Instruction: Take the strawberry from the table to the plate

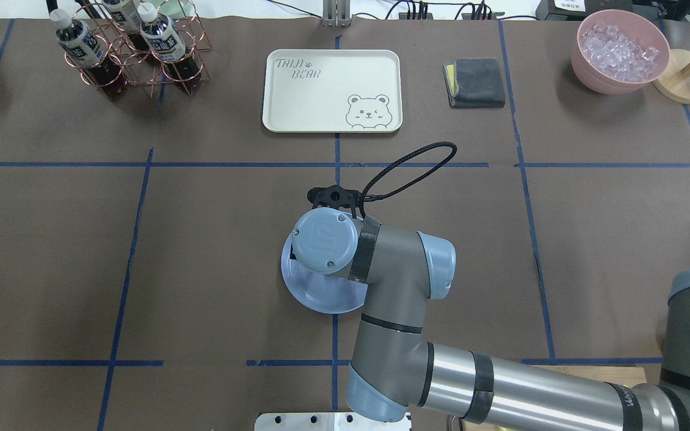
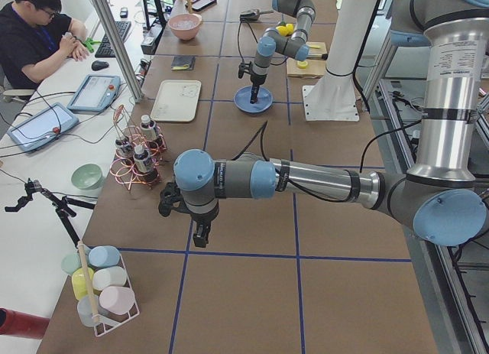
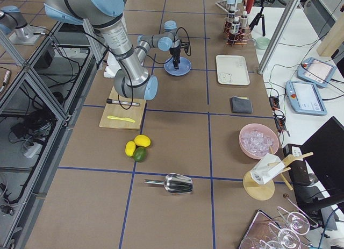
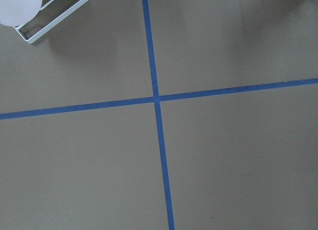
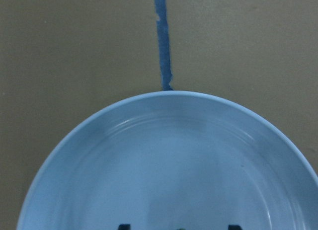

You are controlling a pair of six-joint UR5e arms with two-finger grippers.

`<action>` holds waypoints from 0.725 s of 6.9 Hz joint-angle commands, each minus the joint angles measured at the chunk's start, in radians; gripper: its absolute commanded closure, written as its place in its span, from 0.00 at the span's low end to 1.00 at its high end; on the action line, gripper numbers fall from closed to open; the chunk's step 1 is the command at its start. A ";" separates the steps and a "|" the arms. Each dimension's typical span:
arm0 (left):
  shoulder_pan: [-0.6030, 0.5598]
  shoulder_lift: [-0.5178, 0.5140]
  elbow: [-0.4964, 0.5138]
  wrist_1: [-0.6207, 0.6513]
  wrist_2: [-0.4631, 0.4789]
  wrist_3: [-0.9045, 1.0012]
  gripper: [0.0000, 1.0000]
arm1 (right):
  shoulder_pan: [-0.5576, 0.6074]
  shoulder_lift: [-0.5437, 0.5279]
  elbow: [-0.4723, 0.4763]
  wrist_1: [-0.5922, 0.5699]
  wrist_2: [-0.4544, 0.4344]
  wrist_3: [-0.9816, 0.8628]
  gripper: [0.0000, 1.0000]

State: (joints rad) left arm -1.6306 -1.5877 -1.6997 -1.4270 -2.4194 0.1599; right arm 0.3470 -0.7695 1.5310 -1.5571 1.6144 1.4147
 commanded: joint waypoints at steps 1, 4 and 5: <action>0.002 0.000 0.003 -0.001 0.000 0.001 0.00 | 0.106 -0.022 0.082 -0.032 0.081 -0.096 0.00; 0.006 -0.002 0.015 0.003 0.006 0.006 0.00 | 0.506 -0.231 0.163 -0.038 0.399 -0.610 0.00; 0.006 0.000 0.017 0.006 0.010 0.006 0.00 | 0.650 -0.319 0.159 -0.037 0.457 -0.852 0.00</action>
State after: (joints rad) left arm -1.6260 -1.5887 -1.6878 -1.4236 -2.4126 0.1652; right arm 0.8167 -0.9843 1.6865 -1.5959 1.9729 0.8447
